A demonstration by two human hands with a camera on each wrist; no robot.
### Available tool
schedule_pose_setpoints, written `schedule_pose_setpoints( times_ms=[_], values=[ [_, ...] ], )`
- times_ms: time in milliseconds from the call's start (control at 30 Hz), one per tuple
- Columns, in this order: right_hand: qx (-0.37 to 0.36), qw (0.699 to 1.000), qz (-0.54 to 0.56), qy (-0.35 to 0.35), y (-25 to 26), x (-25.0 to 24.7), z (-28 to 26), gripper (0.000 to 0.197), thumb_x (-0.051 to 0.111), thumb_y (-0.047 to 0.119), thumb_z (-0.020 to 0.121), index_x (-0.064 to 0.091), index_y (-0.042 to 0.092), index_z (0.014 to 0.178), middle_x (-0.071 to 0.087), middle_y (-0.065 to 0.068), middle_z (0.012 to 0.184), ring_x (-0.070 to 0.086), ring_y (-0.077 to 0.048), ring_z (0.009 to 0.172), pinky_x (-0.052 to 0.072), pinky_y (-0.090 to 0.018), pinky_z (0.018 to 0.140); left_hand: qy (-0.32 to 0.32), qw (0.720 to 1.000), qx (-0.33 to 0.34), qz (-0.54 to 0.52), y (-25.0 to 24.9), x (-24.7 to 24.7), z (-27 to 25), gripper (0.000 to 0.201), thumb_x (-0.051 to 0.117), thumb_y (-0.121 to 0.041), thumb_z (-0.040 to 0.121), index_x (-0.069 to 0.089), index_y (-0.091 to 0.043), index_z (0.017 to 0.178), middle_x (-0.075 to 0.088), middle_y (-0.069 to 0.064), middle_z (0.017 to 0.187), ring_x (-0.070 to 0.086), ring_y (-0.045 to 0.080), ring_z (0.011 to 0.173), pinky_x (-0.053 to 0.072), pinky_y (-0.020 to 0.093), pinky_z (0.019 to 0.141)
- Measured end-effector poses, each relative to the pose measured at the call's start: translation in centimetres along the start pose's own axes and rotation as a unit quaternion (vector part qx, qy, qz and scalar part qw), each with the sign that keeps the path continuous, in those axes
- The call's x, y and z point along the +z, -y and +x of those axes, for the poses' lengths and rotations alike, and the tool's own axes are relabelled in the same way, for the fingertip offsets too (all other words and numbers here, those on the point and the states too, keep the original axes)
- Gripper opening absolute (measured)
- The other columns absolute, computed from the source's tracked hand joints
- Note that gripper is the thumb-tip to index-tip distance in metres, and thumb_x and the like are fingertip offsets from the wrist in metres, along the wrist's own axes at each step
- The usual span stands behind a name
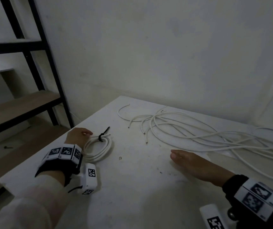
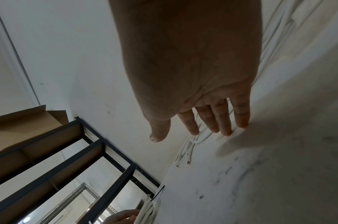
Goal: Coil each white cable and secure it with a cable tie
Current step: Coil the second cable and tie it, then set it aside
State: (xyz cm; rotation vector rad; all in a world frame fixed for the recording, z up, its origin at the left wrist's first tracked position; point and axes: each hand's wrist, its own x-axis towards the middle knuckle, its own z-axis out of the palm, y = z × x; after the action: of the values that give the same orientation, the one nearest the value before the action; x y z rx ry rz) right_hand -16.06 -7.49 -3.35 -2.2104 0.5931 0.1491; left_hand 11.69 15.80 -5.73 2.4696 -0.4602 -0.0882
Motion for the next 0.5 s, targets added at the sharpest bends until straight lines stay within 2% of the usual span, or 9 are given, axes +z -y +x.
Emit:
schedule_pose_setpoints(
  times_ms=[67,167,300,367,433,500],
  values=[
    [0.006,1.0,-0.004,0.003,-0.5,-0.4,-0.2,0.055,0.039,0.05,0.092,0.034,0.024,0.14,0.035,0.008,0.146,0.033,-0.006,0.133,0.021,-0.019,0.103,-0.011,1.0,0.002,0.011,-0.7,-0.3,-0.2,0.023,0.05,-0.006,0.091,0.069,-0.003,0.104,0.064,0.015,0.118,0.055,0.029,0.112,0.036,0.027,0.092],
    [0.009,1.0,0.003,0.003,-1.2,-0.9,-0.5,0.052,0.046,0.044,0.092,0.038,0.022,0.138,0.039,0.007,0.144,0.037,-0.005,0.129,0.024,-0.015,0.097,0.005,0.999,0.026,0.032,-2.0,-0.2,-0.6,0.023,0.052,-0.014,0.091,0.065,-0.006,0.109,0.063,0.013,0.118,0.054,0.029,0.112,0.036,0.031,0.094],
    [0.001,1.0,-0.018,-0.004,-2.8,-1.6,-0.9,0.05,0.051,0.038,0.091,0.04,0.019,0.136,0.042,0.005,0.142,0.04,-0.006,0.128,0.027,-0.015,0.096,0.043,0.995,0.08,0.035,-4.6,0.7,-1.4,0.022,0.055,-0.023,0.091,0.065,-0.012,0.106,0.064,0.009,0.114,0.055,0.02,0.098,0.037,0.027,0.084],
    [-0.004,0.999,-0.031,-0.005,-3.6,-2.0,-1.2,0.048,0.052,0.037,0.091,0.043,0.019,0.134,0.044,0.005,0.14,0.042,-0.006,0.126,0.029,-0.015,0.096,0.058,0.991,0.111,0.05,-6.2,1.4,-2.3,0.024,0.055,-0.027,0.091,0.065,-0.013,0.108,0.064,0.007,0.115,0.053,0.018,0.097,0.035,0.023,0.082],
    [-0.01,0.999,-0.044,-0.022,-4.2,-2.5,-1.3,0.045,0.054,0.037,0.09,0.046,0.02,0.131,0.047,0.005,0.135,0.047,-0.007,0.117,0.031,-0.016,0.092,0.071,0.985,0.142,0.061,-8.2,2.3,-3.4,0.026,0.054,-0.027,0.092,0.064,-0.013,0.111,0.063,0.006,0.115,0.054,0.018,0.101,0.032,0.021,0.081],
    [-0.029,0.995,-0.069,-0.069,-4.8,-3.1,-1.1,0.042,0.055,0.036,0.09,0.048,0.019,0.128,0.046,0.002,0.133,0.049,-0.009,0.107,0.033,-0.018,0.087,0.091,0.98,0.167,0.061,-10.5,3.4,-4.5,0.026,0.054,-0.027,0.092,0.064,-0.013,0.112,0.063,0.006,0.115,0.055,0.019,0.105,0.032,0.019,0.079]
  ],
)
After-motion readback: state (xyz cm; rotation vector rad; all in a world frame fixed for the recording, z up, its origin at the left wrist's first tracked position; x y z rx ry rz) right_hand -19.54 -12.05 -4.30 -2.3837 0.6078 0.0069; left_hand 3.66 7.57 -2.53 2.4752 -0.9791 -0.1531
